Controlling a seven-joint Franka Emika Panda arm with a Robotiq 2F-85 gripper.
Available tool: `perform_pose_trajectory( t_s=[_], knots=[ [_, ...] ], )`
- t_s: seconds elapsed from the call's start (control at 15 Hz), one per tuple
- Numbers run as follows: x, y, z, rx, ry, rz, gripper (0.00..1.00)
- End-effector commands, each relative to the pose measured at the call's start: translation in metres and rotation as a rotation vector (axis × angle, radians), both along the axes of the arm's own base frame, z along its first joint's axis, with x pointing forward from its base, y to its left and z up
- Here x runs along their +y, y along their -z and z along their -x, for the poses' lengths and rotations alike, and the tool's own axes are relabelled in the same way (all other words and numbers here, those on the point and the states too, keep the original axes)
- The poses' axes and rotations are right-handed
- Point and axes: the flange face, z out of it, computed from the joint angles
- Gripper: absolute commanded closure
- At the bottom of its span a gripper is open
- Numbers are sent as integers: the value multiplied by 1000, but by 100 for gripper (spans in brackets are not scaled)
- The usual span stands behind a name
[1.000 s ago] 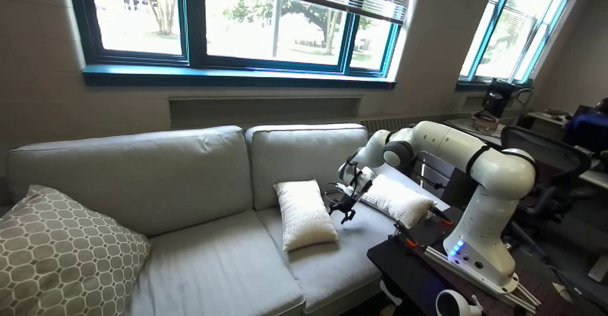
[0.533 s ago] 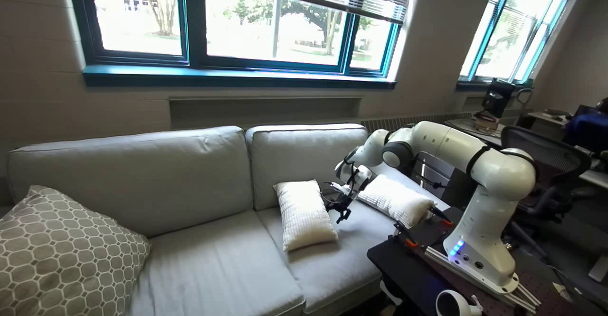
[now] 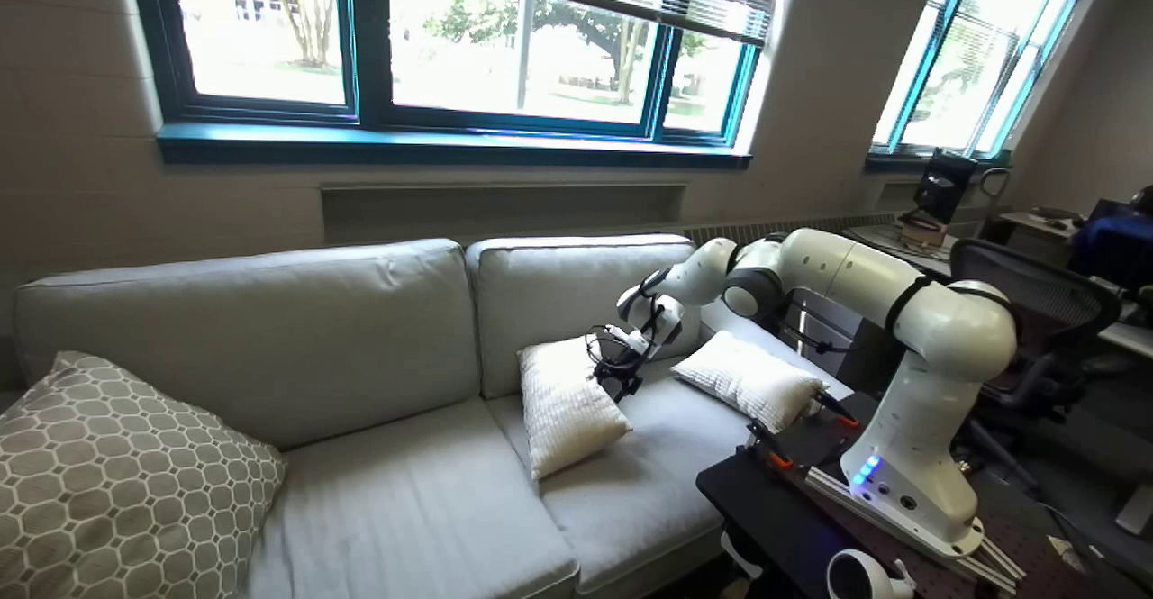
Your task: Arrange the small pillows on the right side of the sofa
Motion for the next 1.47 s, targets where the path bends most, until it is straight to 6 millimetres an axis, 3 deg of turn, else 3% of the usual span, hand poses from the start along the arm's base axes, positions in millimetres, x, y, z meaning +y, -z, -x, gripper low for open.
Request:
perform_pose_trajectory(
  t_s=[0.0, 0.2, 0.47, 0.8, 1.4],
  knots=[
    [13, -26, -32, -72, -37, -35, 0],
    [0, -36, -43, -109, -31, -58, 0],
    [-26, -31, -45, -187, -8, -181, 0],
    [-62, -26, -34, -296, -12, -352, 0],
    [-101, -20, -15, -382, 6, -504, 0]
  ],
)
